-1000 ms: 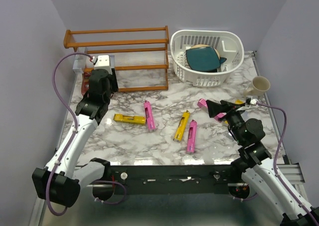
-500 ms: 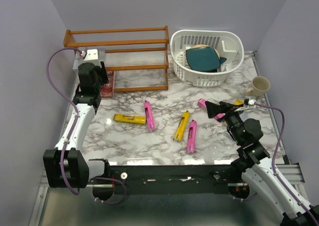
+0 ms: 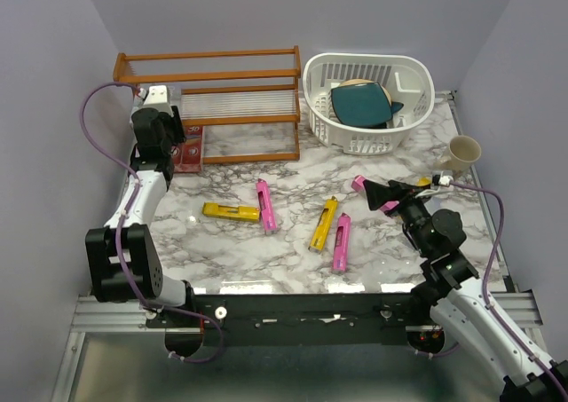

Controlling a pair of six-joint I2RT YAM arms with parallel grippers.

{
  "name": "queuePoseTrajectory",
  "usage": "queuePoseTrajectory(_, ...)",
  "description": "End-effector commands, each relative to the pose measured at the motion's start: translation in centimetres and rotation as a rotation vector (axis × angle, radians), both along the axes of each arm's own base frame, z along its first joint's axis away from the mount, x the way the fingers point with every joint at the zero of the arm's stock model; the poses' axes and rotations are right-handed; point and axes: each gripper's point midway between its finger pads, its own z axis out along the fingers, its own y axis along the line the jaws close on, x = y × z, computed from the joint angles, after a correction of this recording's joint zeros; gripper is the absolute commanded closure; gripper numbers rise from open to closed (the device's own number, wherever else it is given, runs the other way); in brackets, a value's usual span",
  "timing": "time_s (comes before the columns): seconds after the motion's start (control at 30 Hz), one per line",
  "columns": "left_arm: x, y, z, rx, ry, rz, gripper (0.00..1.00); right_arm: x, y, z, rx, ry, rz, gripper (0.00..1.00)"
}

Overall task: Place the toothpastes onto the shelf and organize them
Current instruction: Place the toothpaste on the shelf.

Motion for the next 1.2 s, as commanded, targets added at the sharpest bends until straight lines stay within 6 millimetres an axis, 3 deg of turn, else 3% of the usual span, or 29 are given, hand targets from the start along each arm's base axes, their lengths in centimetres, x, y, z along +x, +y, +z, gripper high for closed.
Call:
queuePoseTrajectory(0.0,2.4,0.5,4.6,0.037,-0.165,-0.042,0.83,0.2,0.2,-0.6,-0.020,-0.008,0.013,0.00)
queuePoseTrajectory(0.57,3.8,3.1,2.3,0.064,-0.106,0.002,0.79,0.6,0.6,-1.3,-0.032,0.010,0.025,0.00)
queuePoseTrajectory(0.93,3.9,4.8,0.2,0.106,-0.049,0.067,0.54,0.6,0.7,-1.3,-0.037,0.009,0.029,0.00)
queuePoseTrajectory(1.17,3.5,4.9,1.3,0.100,-0.082,0.086,0.45,0.5,0.9,-1.3,-0.037,0.005,0.040,0.00)
